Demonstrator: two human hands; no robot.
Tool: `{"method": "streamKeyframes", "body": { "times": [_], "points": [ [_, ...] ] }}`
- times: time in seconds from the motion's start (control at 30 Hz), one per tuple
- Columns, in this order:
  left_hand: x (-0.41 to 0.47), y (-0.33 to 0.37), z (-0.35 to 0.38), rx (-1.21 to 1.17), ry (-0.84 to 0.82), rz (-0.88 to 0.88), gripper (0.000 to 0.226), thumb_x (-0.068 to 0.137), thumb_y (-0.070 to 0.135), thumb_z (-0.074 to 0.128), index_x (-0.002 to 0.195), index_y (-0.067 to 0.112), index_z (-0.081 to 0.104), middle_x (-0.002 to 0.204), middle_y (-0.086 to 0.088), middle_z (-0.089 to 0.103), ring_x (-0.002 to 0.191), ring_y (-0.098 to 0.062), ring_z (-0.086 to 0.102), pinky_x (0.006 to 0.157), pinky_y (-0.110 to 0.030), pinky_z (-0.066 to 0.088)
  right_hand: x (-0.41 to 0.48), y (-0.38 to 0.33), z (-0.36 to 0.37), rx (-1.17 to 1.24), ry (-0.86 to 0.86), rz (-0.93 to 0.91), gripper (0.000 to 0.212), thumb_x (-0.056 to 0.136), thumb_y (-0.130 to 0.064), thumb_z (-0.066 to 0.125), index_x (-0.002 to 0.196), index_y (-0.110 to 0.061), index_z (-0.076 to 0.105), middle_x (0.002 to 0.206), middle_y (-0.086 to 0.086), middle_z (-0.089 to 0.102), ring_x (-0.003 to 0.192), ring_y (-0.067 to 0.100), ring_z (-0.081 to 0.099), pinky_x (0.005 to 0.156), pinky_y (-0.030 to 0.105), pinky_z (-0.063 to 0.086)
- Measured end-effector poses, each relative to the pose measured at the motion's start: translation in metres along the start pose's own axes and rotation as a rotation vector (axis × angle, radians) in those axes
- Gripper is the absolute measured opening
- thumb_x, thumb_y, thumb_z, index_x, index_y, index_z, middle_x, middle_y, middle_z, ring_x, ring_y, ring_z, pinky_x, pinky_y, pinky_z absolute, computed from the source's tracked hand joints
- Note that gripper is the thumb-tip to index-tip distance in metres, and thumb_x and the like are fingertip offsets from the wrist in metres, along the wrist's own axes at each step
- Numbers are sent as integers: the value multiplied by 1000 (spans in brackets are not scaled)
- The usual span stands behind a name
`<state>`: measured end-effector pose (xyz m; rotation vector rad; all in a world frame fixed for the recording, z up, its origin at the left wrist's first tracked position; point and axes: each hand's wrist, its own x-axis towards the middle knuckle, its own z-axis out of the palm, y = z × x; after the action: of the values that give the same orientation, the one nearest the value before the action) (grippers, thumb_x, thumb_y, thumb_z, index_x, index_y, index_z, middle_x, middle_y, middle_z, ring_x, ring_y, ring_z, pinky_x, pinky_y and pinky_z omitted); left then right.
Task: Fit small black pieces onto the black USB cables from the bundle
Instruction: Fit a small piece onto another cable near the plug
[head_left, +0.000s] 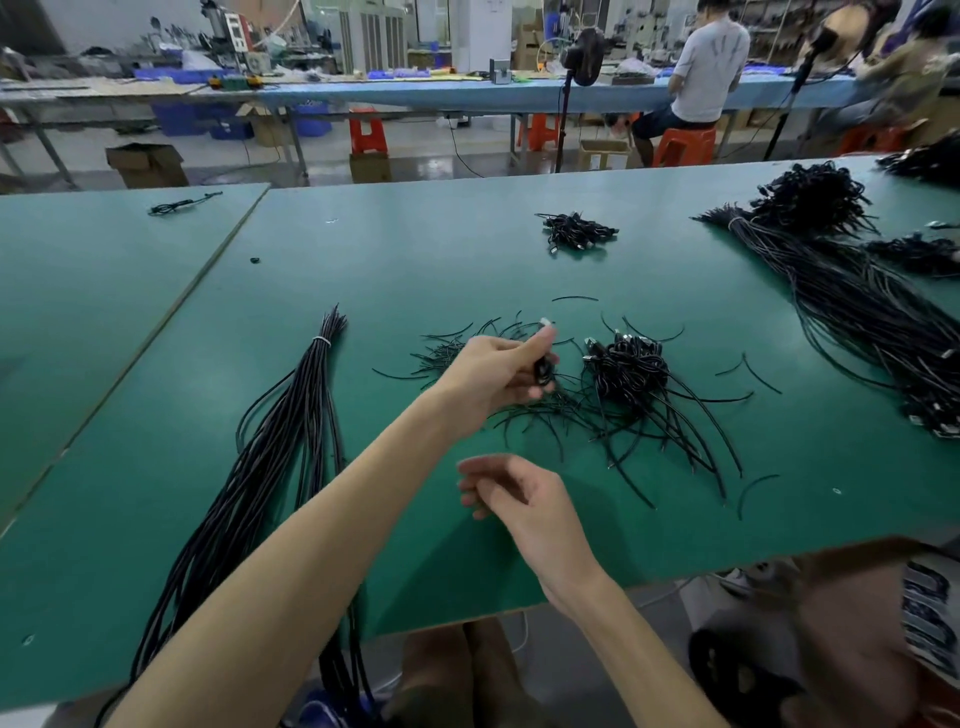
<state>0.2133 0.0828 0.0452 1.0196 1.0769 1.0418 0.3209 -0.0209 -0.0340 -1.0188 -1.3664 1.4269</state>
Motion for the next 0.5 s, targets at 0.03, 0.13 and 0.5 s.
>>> {"method": "streamKeyframes", "body": {
  "times": [0.03,0.13,0.5],
  "points": [
    [10,4,11,-18,-4,-13,43,90,37,77,98,-5,74,83,-11,75,64,-18,67,62,-23,60,-1,-1,0,5,-3,2,25,102,4,55,107,-10,74,94,8,77,86,14,72,79,26,57],
    [35,7,42,0,-7,-29,42,93,30,74,103,-10,70,93,-17,77,68,-21,73,66,-25,63,-2,-5,0,46,-26,-1,18,102,7,53,100,-1,69,82,9,72,75,7,68,73,21,54],
    [39,-29,32,318,-20,108,28,104,-3,52,128,-11,61,121,-25,68,104,-31,72,80,-31,64,0,-3,-3,-21,-11,5,24,101,7,52,105,-5,72,90,9,75,80,10,69,75,24,53]
  ]
}}
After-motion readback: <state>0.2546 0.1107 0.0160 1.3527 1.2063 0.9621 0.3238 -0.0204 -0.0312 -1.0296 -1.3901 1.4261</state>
